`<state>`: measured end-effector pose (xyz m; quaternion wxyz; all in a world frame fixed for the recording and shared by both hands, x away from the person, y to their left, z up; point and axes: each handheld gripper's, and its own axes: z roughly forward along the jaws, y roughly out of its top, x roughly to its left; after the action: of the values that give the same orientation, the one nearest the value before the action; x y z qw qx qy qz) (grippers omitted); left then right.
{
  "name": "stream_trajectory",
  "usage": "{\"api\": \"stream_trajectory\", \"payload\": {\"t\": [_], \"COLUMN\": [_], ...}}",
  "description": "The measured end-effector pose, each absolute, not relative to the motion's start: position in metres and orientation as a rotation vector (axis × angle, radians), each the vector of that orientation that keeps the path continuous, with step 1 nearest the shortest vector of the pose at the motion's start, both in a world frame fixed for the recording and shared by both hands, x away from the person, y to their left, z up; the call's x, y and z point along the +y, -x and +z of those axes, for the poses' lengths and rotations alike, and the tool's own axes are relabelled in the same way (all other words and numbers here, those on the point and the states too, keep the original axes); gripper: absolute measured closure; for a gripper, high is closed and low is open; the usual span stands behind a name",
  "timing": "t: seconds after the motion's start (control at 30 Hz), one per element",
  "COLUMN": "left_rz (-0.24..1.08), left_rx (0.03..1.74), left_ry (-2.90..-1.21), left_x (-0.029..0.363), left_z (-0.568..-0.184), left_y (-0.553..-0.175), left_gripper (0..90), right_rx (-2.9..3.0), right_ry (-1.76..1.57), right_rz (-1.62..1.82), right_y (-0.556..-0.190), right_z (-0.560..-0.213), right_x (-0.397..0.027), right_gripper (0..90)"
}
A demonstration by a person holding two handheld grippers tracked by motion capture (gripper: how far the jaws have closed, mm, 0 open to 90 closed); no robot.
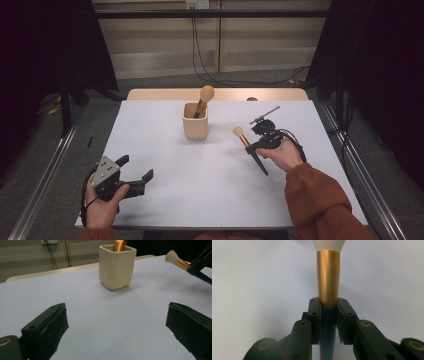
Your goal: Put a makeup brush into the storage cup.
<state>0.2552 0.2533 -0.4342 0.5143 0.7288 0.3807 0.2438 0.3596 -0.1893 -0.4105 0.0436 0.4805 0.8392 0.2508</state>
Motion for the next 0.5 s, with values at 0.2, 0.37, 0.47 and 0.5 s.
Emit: {"api": "stream_trajectory", "payload": {"t": [0.2,0.37,0.47,0.5], "left_rz": [0.588,0.589,0.589,0.589], "left_rx": [0.916,0.92,0.92,0.92], "left_ry": [-1.752,-1.751,-1.75,-1.75], "left_x": [0.253,0.253,0.253,0.253], "left_z": [-0.434,-0.434,-0.434,-0.434], "left_y": [-0.255,-0.255,-0.255,-0.254], "left_gripper": [3.8,3.7,3.8,3.7], "right_rx": [2.52,2.465,2.44,2.429], "right_ry": [-1.458,-1.45,-1.427,-1.425], "right_rz": [0.866,0.952,1.004,1.02], "right_y": [-0.355,-0.35,-0.348,-0.347], "right_z": [-0.41,-0.41,-0.41,-0.409], "right_x": [-0.193,-0.197,-0.199,-0.2], "right_gripper": [75.5,75.5,75.5,75.5]}}
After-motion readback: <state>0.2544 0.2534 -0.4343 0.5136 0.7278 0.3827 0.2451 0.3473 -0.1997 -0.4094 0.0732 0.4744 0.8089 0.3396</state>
